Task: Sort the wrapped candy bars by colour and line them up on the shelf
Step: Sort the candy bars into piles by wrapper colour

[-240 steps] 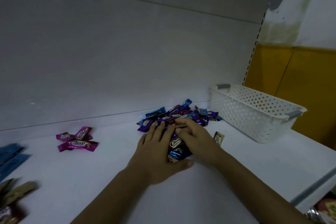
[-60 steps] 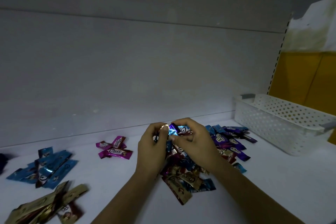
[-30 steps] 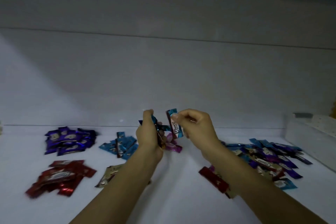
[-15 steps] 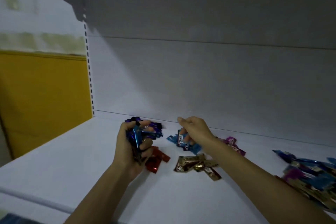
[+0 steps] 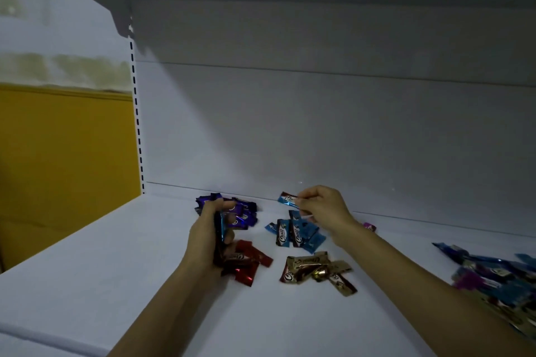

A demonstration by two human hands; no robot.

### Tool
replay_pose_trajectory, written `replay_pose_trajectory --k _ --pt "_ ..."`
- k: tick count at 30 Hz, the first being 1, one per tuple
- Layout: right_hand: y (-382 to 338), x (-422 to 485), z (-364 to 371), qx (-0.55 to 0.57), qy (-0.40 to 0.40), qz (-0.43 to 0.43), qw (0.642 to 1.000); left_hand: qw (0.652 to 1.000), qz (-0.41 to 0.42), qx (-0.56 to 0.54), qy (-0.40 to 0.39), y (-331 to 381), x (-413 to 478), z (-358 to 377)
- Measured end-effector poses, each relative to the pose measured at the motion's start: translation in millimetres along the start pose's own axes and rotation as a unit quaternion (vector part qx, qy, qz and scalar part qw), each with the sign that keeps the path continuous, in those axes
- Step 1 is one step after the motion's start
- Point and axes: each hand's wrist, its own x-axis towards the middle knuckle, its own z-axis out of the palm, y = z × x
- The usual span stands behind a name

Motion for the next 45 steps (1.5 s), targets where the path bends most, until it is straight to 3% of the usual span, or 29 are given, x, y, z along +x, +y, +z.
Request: replay_pose_trajectory --k 4,7,9,11,13,17,22,27,33,41,45 --pt "15.7 21.4 -12.9 -0.127 -0.053 0.029 0.99 0.998 0.047 0.017 0.048 -3.5 4.8 -4.1" --pt "18.3 18.9 -7.3 -0.257 -0.05 -0.029 0.965 0.988 0.122 0.065 0.065 -4.3 6.0 -5.4" --pt "12.4 8.3 3.8 -0.285 -0.036 -0.069 0.956 0.976 0.174 0.107 0.071 -6.3 5.9 -5.4" --pt "-1.2 -9.3 19.4 -0.208 -0.059 -0.106 0.971 0.964 0.22 0.134 0.073 -8.6 5.9 -5.5" --pt "-17.7 -27.2 36.5 -0.075 -0.137 -0.112 0.981 0.953 0.25 0.152 0.075 -9.3 7.9 -6.2" --pt "-29.6 -39.9 60.8 -0.036 -0.227 -0.136 0.964 0.942 0.271 0.186 0.067 -1.5 16.6 -9.7" --pt "-26.8 -32.2 74.7 0.008 -0.203 -0.078 0.976 0.936 0.27 0.212 0.076 3.7 30.7 -28.0" --pt "-21.5 -29.3 94.0 0.021 -0.24 -0.016 0.971 0.923 0.296 0.24 0.05 -1.4 34.0 -31.5" --pt "-22.9 -22.6 105.0 0.066 -0.186 -0.001 0.98 0.921 0.287 0.241 0.108 -0.3 41.0 -39.8" --pt "-13.7 -27.2 105.0 0.084 -0.195 0.028 0.977 0.916 0.264 0.263 0.151 -5.3 42.4 -42.5" --pt "-10.7 -22.3 98.8 0.086 -0.145 0.022 0.985 0.906 0.27 0.283 0.16 -4.1 38.9 -42.2"
